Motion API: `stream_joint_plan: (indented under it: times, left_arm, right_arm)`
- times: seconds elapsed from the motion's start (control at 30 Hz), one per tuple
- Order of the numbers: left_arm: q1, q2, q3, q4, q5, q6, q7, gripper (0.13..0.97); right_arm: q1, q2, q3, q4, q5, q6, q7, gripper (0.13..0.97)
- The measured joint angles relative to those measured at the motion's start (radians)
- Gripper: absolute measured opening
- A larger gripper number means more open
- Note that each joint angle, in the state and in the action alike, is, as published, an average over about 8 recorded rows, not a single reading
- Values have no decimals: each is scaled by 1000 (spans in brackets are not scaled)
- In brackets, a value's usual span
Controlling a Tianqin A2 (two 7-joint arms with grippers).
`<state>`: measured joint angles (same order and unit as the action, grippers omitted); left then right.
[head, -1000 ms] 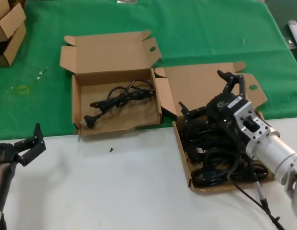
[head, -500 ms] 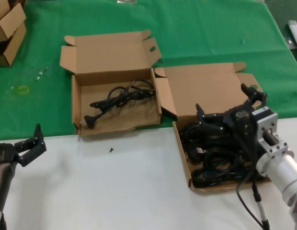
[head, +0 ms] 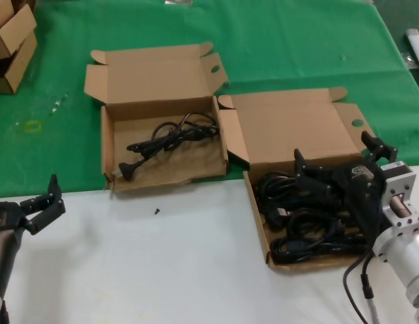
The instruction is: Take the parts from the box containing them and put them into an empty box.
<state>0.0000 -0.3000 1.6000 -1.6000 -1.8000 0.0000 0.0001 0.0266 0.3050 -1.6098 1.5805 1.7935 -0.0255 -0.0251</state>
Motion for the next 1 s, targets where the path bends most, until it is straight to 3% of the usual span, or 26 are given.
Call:
stream_joint_plan:
  times: [1.0]
  left_arm:
    - [0,0,0,0,0,0,0,966]
  right_arm:
    - [0,0,0,0,0,0,0,966]
